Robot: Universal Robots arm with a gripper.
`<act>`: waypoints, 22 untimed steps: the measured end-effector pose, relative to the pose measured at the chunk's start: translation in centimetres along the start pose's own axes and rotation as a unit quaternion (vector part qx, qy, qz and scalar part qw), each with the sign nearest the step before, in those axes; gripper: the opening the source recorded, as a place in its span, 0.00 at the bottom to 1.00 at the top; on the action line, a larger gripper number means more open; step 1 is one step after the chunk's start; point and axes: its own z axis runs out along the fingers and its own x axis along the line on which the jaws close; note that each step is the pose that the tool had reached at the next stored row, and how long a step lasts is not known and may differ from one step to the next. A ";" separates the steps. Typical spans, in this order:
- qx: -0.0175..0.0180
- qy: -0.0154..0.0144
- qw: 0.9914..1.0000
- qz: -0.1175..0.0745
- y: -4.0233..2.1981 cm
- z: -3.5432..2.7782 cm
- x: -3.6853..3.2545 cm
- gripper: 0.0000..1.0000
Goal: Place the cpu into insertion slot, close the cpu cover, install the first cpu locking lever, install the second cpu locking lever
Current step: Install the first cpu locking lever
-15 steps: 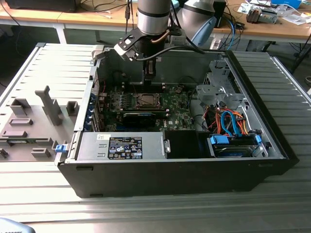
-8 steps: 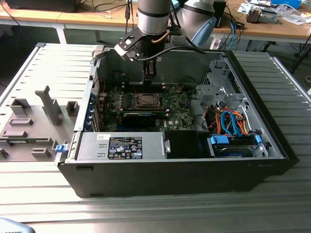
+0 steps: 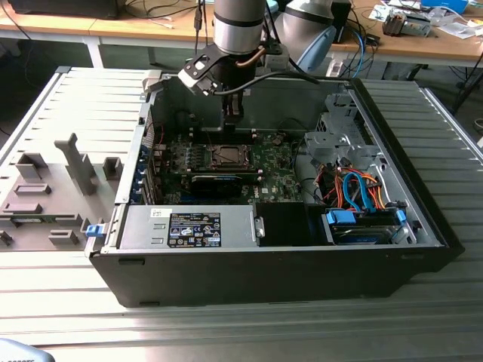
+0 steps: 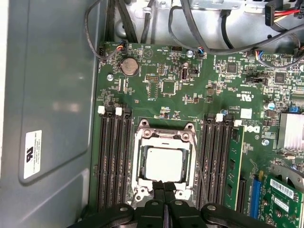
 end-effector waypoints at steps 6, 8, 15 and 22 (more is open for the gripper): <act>0.001 -0.001 1.000 -0.021 0.00 0.00 0.00 0.11; 0.001 -0.001 1.000 -0.027 0.00 0.00 0.00 0.11; 0.001 -0.001 0.999 -0.045 0.01 0.00 0.00 0.11; 0.001 -0.001 0.998 -0.058 0.01 0.00 0.00 0.11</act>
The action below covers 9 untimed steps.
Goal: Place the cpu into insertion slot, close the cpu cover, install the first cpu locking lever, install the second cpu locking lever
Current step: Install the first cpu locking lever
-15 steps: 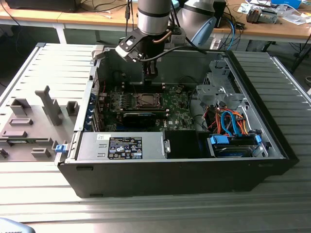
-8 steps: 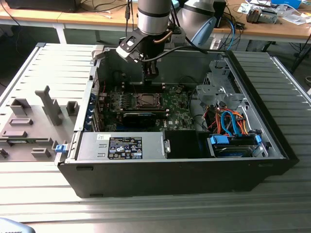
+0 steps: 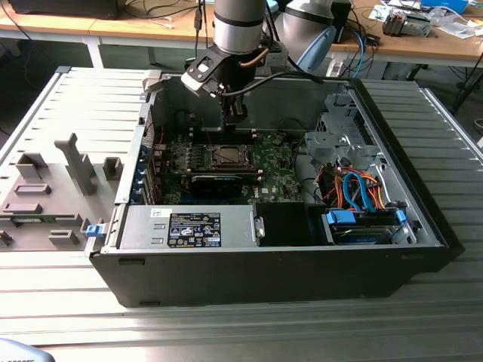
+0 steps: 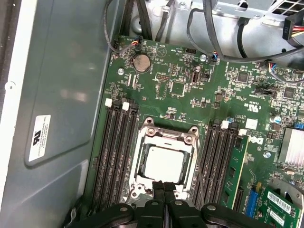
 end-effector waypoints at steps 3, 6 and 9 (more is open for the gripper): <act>0.000 0.000 1.000 -0.004 0.00 0.00 0.00 0.11; 0.000 0.000 1.000 -0.010 0.00 0.00 0.00 0.11; 0.000 0.000 1.000 -0.016 0.00 0.00 0.00 0.11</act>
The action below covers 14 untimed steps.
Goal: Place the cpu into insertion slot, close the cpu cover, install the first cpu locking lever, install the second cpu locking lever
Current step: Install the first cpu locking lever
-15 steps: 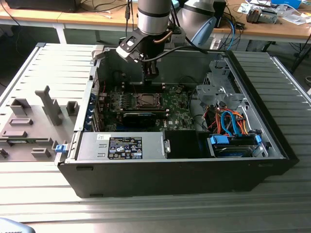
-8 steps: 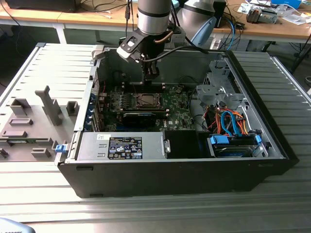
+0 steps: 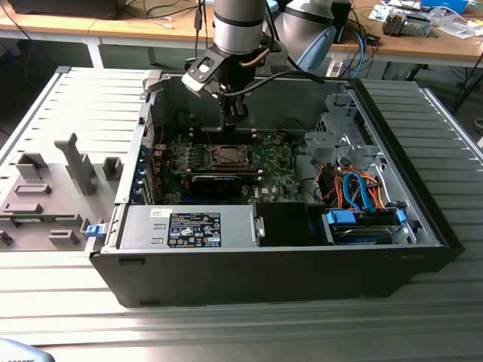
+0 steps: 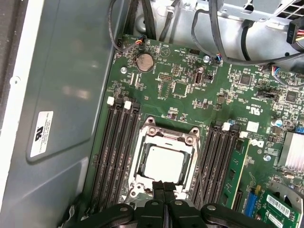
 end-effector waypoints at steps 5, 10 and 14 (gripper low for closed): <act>0.000 0.000 1.000 -0.006 0.00 0.00 0.00 0.11; 0.000 0.000 1.000 -0.013 0.00 0.00 0.00 0.11; 0.001 0.000 1.000 -0.019 0.00 0.00 -0.01 0.11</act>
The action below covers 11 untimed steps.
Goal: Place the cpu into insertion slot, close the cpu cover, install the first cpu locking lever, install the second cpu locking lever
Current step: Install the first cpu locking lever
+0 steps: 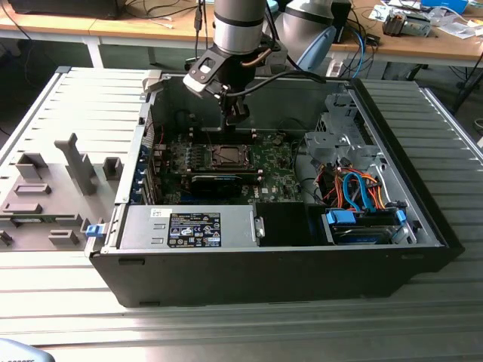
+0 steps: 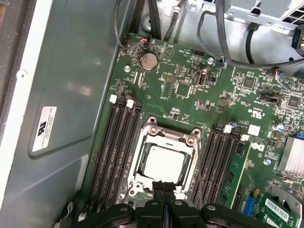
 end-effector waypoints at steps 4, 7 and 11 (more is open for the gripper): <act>0.000 0.000 1.000 -0.004 0.00 0.00 0.00 0.11; 0.000 0.000 1.000 -0.008 0.00 0.00 0.00 0.11; 0.000 0.000 1.000 -0.015 0.00 0.00 0.00 0.11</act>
